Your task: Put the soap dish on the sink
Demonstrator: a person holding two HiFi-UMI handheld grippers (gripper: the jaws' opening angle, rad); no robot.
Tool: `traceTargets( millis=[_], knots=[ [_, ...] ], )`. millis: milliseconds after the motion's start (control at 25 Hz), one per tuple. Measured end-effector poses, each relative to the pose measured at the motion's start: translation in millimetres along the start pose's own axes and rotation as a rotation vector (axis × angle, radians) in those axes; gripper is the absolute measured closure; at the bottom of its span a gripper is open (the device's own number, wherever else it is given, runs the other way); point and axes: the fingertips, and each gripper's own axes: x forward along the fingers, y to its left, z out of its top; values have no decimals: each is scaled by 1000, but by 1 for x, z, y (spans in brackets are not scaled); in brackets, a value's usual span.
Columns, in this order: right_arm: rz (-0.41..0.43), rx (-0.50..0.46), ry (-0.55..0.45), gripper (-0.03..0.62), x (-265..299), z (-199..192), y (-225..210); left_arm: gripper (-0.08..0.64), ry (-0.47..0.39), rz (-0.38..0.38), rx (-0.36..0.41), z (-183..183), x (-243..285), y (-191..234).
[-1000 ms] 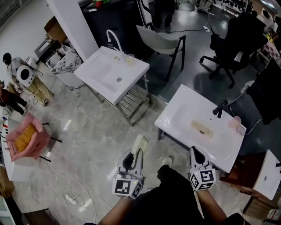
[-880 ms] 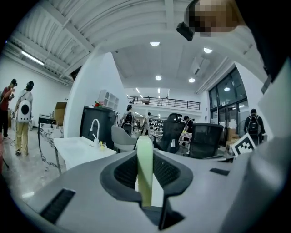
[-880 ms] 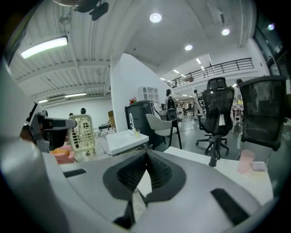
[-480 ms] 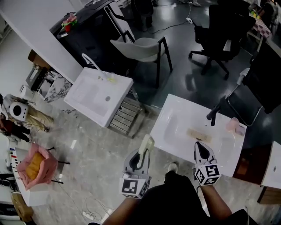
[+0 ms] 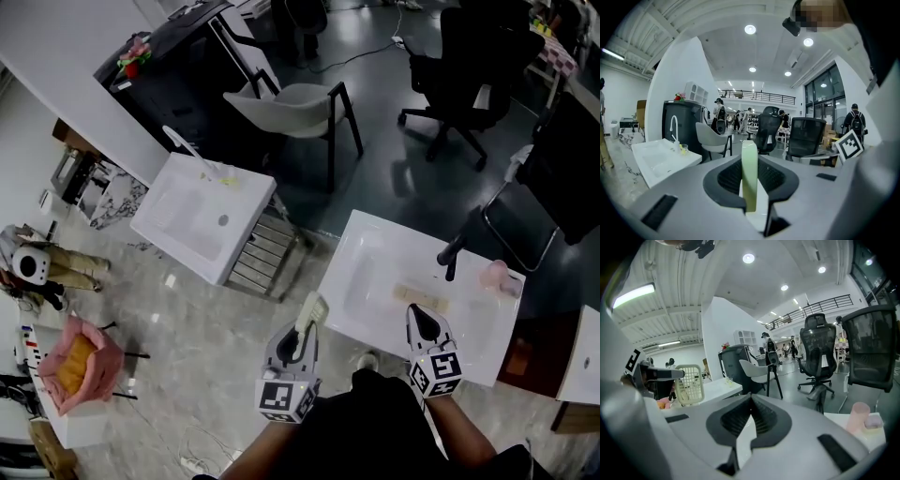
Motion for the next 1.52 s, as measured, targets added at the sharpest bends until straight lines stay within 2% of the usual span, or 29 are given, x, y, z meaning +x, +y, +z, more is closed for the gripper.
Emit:
traceTargets(
  millis=[440, 760, 1000, 1120, 1360, 1520],
  knots=[
    [-4, 8, -12, 595, 1, -1, 5, 486, 31, -45, -2, -5, 34, 9],
    [-45, 4, 43, 595, 12, -1, 4, 488, 113, -170, -80, -25, 81, 25],
    [-139, 4, 63, 595, 44, 10, -5, 486, 161, -272, -109, -36, 141, 47],
    [-179, 5, 80, 595, 67, 17, -2, 487, 203, -322, -101, -41, 170, 62],
    [-282, 94, 69, 595, 113, 30, -9, 488, 283, -417, -107, -46, 226, 89],
    [-331, 108, 84, 595, 138, 35, -12, 486, 345, -500, -100, -57, 257, 95]
  ],
)
